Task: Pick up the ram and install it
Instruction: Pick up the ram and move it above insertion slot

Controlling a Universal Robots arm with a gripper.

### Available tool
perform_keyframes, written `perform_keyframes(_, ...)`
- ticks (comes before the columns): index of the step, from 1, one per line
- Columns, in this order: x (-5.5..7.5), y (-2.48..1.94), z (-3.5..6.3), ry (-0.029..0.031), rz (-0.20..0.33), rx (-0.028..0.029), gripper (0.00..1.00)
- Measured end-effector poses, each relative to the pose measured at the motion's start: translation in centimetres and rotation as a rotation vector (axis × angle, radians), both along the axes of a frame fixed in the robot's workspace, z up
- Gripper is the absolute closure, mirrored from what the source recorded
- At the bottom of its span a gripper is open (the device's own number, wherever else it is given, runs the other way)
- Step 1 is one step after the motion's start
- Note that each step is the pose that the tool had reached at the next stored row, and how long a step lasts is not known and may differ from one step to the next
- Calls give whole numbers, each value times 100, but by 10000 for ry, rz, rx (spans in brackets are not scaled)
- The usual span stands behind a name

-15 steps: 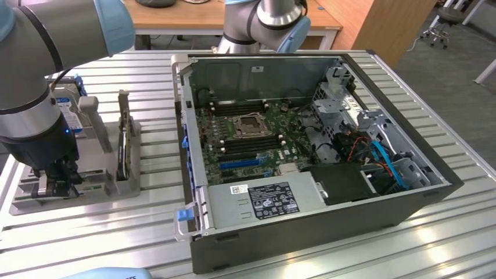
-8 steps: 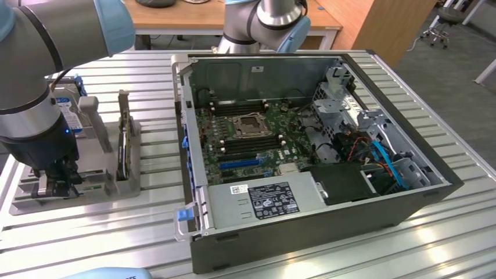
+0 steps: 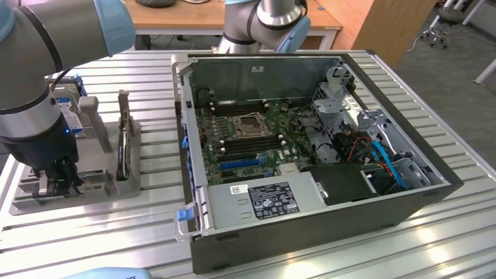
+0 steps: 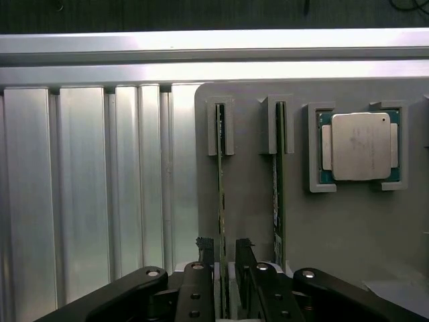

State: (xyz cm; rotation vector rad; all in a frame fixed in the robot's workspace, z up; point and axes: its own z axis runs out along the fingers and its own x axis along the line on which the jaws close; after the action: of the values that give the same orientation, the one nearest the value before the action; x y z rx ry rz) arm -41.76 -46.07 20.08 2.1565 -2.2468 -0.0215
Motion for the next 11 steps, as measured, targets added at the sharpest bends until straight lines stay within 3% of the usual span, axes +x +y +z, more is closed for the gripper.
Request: perform_keyframes(11, 0, 0, 0, 0, 1, 0, 73)
